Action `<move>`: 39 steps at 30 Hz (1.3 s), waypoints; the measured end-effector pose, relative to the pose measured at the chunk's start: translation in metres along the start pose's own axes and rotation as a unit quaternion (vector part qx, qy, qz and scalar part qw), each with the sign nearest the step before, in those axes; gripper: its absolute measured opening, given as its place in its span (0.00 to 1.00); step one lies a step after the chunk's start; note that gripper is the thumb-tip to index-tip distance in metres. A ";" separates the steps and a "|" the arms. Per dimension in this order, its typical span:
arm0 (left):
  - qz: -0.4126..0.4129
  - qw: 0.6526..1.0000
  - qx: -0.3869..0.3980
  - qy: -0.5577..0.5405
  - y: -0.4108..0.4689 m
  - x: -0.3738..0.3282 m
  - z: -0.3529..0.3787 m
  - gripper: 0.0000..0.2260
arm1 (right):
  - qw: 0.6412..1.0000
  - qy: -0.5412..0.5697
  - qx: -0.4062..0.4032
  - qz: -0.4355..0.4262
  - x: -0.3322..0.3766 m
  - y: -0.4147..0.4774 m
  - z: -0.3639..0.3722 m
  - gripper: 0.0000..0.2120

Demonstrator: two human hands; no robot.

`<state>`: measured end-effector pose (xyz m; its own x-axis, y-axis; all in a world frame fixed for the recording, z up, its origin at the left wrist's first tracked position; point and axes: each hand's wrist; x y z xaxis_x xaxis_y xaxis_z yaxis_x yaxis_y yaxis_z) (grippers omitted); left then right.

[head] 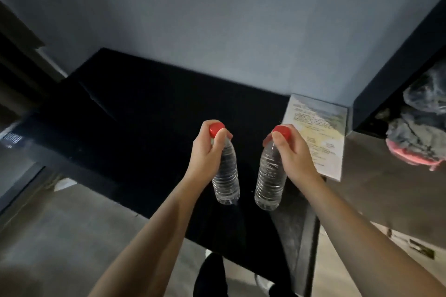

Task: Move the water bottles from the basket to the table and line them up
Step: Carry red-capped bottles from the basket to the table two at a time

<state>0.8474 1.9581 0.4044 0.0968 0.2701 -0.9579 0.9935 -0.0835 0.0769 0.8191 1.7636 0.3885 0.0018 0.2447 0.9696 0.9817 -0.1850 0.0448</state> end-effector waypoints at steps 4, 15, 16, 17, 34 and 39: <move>0.019 0.996 0.081 0.006 0.036 0.014 -0.023 0.03 | 0.997 -0.006 -0.075 0.025 0.003 0.011 0.035 0.05; 0.040 0.990 0.135 0.002 0.091 0.049 -0.035 0.08 | 0.988 -0.080 -0.123 0.046 0.004 0.056 0.082 0.14; 0.032 0.991 0.131 0.005 0.095 0.051 -0.034 0.09 | 0.988 -0.082 -0.124 0.050 0.002 0.059 0.085 0.14; 0.023 0.992 0.126 0.007 0.099 0.053 -0.032 0.09 | 0.987 -0.083 -0.125 0.055 -0.001 0.063 0.086 0.14; 0.040 0.985 0.160 0.040 0.127 0.075 -0.017 0.08 | 0.989 -0.084 -0.082 0.094 -0.012 0.076 0.088 0.17; 0.015 0.984 0.162 0.068 0.128 0.081 -0.019 0.13 | 0.988 -0.083 -0.082 0.106 -0.014 0.073 0.091 0.17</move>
<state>0.9833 1.9875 0.3417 0.1552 0.3872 -0.9088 0.9214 -0.3884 -0.0082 0.9078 1.8331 0.3565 0.2479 0.3342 0.9093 0.9123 -0.3963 -0.1030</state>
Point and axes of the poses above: each hand's wrist, its own y-axis towards the middle knuckle, its own z-axis out of the palm, x = y × z
